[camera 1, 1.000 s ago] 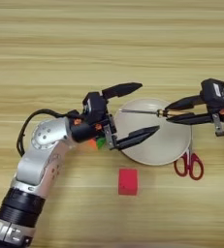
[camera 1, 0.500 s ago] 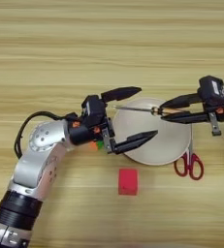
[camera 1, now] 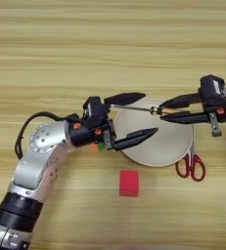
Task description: Move the objects on the table
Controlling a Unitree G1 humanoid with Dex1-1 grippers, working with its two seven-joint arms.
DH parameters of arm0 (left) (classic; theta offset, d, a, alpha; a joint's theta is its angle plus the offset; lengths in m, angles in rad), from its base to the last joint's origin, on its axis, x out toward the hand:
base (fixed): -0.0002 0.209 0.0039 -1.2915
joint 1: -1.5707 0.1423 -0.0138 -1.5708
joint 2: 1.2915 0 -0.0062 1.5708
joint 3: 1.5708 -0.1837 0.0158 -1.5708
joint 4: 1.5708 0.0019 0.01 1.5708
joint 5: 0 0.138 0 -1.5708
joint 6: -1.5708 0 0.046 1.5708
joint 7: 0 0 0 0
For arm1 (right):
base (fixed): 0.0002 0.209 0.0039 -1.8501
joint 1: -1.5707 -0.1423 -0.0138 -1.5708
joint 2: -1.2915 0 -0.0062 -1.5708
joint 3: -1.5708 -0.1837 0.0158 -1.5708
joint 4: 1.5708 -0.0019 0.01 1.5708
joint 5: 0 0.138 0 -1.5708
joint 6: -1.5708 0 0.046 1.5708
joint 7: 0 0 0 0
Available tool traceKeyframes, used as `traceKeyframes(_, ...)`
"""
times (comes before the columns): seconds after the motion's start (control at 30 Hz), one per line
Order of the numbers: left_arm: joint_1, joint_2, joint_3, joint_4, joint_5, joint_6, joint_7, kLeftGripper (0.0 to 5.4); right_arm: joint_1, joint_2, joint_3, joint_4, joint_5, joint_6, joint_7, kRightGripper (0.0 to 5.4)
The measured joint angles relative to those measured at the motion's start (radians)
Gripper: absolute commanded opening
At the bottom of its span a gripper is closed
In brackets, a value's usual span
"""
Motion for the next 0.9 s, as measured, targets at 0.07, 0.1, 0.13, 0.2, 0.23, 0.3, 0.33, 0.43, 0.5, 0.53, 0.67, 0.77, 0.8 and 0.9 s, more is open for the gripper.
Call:
traceKeyframes(0.07, 0.000, 0.000, 0.000, 0.000, 0.000, 0.000, -0.001, 3.51, 0.000, 0.004, 0.000, 0.000, 0.000, 0.000, -0.001, 0.89)
traceKeyframes(0.1, 0.000, -0.001, 0.000, 0.000, 0.000, 0.000, -0.001, 3.46, 0.000, 0.007, 0.001, 0.000, 0.000, 0.000, -0.001, 0.89)
traceKeyframes(0.13, 0.000, -0.001, 0.000, 0.000, 0.000, 0.000, -0.001, 3.35, 0.000, 0.009, 0.001, 0.000, 0.000, 0.000, -0.001, 0.89)
traceKeyframes(0.2, 0.000, -0.002, 0.000, 0.000, 0.000, 0.000, -0.002, 3.19, 0.000, 0.018, 0.004, 0.001, 0.000, 0.000, -0.004, 0.89)
traceKeyframes(0.23, 0.000, -0.003, 0.000, 0.000, 0.000, 0.000, -0.002, 3.01, -0.001, 0.022, 0.006, 0.003, 0.000, 0.000, -0.005, 0.89)
traceKeyframes(0.3, 0.000, -0.004, 0.000, 0.000, 0.000, 0.000, -0.002, 2.83, -0.001, 0.028, 0.015, 0.007, 0.000, 0.000, -0.006, 0.89)
traceKeyframes(0.33, 0.000, -0.004, 0.000, 0.000, 0.000, 0.000, -0.003, 2.83, -0.001, 0.030, 0.017, 0.008, 0.000, 0.000, -0.007, 0.89)
traceKeyframes(0.43, 0.000, -0.004, 0.000, 0.000, 0.000, 0.000, -0.003, 2.45, -0.001, 0.038, 0.021, 0.013, 0.000, 0.000, -0.016, 0.89)
traceKeyframes(0.5, 0.000, -0.004, 0.000, 0.000, 0.000, 0.000, -0.003, 2.26, -0.001, 0.044, 0.022, 0.015, 0.000, 0.000, -0.021, 0.89)
traceKeyframes(0.53, 0.000, -0.004, 0.000, 0.000, 0.000, 0.000, -0.003, 2.21, -0.001, 0.048, 0.022, 0.016, 0.000, 0.000, -0.022, 0.89)
traceKeyframes(0.67, 0.000, -0.004, 0.000, 0.000, 0.000, 0.000, -0.003, 1.84, -0.001, 0.056, 0.029, 0.016, 0.000, 0.000, -0.022, 0.89)
traceKeyframes(0.77, 0.000, -0.004, 0.000, 0.000, 0.000, 0.000, -0.004, 1.55, -0.001, 0.058, 0.031, 0.017, 0.000, 0.000, -0.022, 0.89)
traceKeyframes(0.8, 0.000, -0.004, 0.000, 0.000, 0.000, 0.000, -0.004, 1.50, -0.001, 0.059, 0.031, 0.017, 0.000, 0.001, -0.023, 0.89)
traceKeyframes(0.9, 0.000, -0.004, 0.000, 0.000, 0.000, 0.000, -0.004, 1.17, -0.001, 0.061, 0.031, 0.017, 0.000, 0.001, -0.023, 0.89)
